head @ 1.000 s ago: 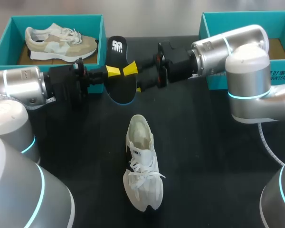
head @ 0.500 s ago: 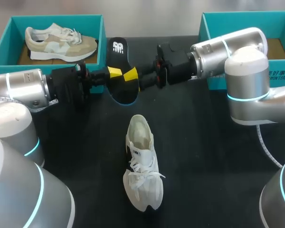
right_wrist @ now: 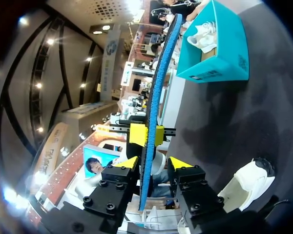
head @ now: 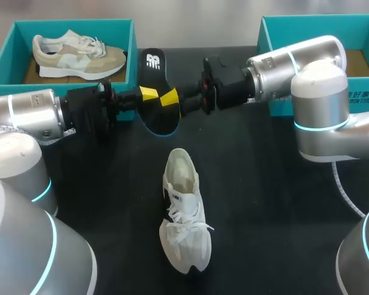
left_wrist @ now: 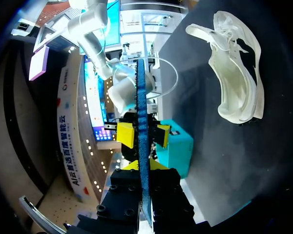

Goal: Take the shoe out of the shoebox, open the shoe tongue, remove and reinsert the insole, then place the shoe into the shoebox

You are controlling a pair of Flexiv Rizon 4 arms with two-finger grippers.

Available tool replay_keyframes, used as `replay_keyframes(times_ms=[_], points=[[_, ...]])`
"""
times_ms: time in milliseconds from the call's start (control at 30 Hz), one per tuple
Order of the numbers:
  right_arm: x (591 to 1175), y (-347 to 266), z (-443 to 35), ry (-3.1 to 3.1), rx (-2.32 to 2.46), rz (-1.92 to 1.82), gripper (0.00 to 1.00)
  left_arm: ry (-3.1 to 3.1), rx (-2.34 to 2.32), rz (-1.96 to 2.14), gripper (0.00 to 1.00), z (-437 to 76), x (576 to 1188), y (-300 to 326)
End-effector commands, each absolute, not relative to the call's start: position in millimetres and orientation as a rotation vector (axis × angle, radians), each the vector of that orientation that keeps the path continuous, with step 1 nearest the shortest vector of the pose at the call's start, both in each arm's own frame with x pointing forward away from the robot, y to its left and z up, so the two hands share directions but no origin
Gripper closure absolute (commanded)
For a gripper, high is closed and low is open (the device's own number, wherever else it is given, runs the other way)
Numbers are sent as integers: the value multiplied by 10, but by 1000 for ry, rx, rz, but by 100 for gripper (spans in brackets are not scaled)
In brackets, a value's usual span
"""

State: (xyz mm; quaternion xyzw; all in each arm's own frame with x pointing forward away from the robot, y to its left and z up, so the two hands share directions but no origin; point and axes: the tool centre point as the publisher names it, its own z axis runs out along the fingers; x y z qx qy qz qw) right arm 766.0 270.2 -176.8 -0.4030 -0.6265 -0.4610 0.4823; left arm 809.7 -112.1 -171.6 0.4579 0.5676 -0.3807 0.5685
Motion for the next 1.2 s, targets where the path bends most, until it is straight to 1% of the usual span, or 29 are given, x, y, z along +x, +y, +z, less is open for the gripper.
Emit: replay_keyframes(times_ms=[33,267,533,600,633,667,700,867,900,933,967,1000,1200], points=[[7657,2707,-1767,-1526,-984,-1121,64,1333,1075,-891,100,-1720,8099,-1135],[7656,2737,-1761,-1512,-984,-1101,65,1333,1075,-891,100,-1720,8099,-1135],[7638,2754,-1780,-1500,-983,-1097,73,1333,1075,-891,100,-1720,8099,-1135],[7635,2753,-1784,-1498,-983,-1098,77,1333,1075,-891,100,-1720,8099,-1135],[7635,2753,-1785,-1497,-983,-1099,84,1333,1075,-891,100,-1720,8099,-1135],[7635,2753,-1785,-1497,-983,-1098,98,1333,1075,-891,100,-1720,8099,-1135],[7634,2755,-1784,-1498,-982,-1098,100,1333,1075,-891,100,-1720,8099,-1135],[7635,2760,-1781,-1503,-980,-1101,100,1333,1075,-891,100,-1720,8099,-1135],[7635,2760,-1781,-1504,-980,-1102,100,1336,1075,-893,88,-1721,8099,-1126],[7634,2759,-1781,-1504,-981,-1103,100,1337,1076,-893,60,-1720,8096,-1117],[7633,2754,-1779,-1504,-981,-1104,100,1339,1082,-893,18,-1717,8092,-1109],[7632,2750,-1778,-1505,-980,-1106,100,1340,1082,-892,0,-1713,8086,-1097],[7614,2676,-1793,-1526,-993,-1149,100,1461,1068,-934,0,-1673,8046,-925]])
